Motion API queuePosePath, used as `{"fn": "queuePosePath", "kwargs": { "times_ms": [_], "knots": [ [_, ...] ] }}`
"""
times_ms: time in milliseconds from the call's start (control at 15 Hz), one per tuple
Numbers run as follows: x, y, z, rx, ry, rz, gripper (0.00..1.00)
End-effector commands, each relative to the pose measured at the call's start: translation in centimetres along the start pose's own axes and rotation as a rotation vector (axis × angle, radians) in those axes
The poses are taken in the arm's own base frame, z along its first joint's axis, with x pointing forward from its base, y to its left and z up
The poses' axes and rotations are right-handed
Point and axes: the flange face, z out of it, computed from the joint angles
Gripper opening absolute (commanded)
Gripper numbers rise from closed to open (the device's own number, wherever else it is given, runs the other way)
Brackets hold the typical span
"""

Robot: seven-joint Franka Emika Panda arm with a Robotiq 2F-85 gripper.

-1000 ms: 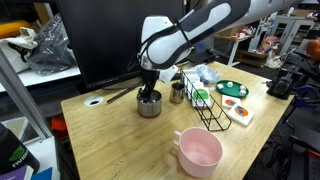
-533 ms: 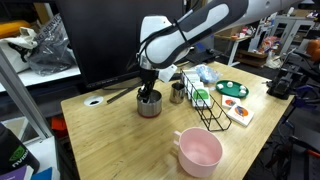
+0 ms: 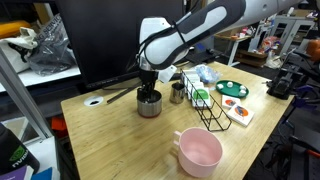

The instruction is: Pick the object in the silver bowl and put it in the pink cup

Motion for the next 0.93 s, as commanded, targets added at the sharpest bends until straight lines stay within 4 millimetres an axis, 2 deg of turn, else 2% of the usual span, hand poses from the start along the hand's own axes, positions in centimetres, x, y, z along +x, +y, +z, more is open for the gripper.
{"fn": "queuePosePath", "kwargs": {
  "times_ms": [0, 67, 200, 400, 533, 667, 733, 867],
  "knots": [
    [0.6, 0.1, -0.2, -0.010, -0.018, -0.032, 0.96],
    [0.6, 0.0, -0.1, -0.009, -0.021, -0.035, 0.99],
    [0.9, 0.0, -0.4, -0.006, -0.020, -0.044, 0.98],
    [1.2, 0.1, -0.4, -0.001, -0.028, -0.058, 1.00],
    [1.4, 0.1, -0.4, -0.001, -0.029, -0.068, 0.88],
    [1.7, 0.1, -0.4, 0.000, -0.030, -0.075, 0.84],
    [1.7, 0.0, -0.4, 0.002, -0.032, -0.079, 0.62],
    [1.8, 0.0, -0.2, 0.003, -0.037, -0.082, 0.60]
  ]
}}
